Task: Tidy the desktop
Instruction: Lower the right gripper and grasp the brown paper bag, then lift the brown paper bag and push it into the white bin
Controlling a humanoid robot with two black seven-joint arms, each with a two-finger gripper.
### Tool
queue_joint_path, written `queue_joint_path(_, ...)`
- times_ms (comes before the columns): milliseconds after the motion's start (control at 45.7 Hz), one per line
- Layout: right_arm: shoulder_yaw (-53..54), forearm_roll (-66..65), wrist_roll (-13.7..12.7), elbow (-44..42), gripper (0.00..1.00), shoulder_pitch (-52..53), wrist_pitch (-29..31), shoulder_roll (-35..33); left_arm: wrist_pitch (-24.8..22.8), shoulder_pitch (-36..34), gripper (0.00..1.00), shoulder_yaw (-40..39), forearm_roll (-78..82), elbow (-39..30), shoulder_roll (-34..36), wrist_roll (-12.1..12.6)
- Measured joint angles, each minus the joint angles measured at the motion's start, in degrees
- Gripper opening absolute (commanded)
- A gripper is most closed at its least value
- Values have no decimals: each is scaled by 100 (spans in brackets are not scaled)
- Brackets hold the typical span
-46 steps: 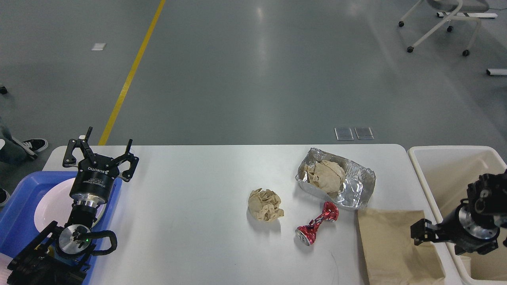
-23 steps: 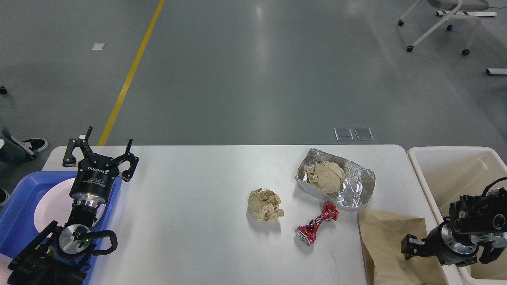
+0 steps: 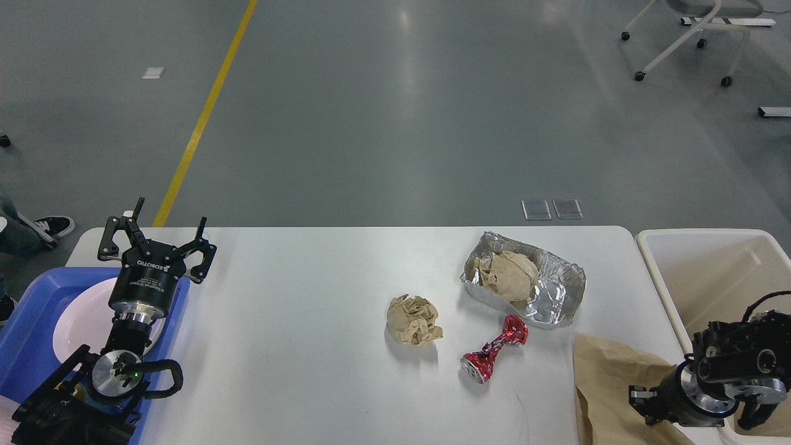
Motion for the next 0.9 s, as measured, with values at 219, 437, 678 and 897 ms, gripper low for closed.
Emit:
queue_joint_path(219, -3, 8, -4, 9, 0, 16, 13, -47, 0, 0, 96, 0, 0, 0, 0, 3)
queue_joint_path(437, -101, 9, 41, 398, 0, 541, 420, -478, 0, 0, 96, -2, 0, 0, 0, 6)
queue_joint_path(678, -1153, 518, 41, 1123, 0, 2415, 1282, -783, 0, -1, 96, -4, 0, 0, 0, 10)
queue_joint_path(897, -2138, 1367, 54, 1417, 0, 4230, 2231, -600, 0, -1, 96, -7, 0, 0, 0, 10)
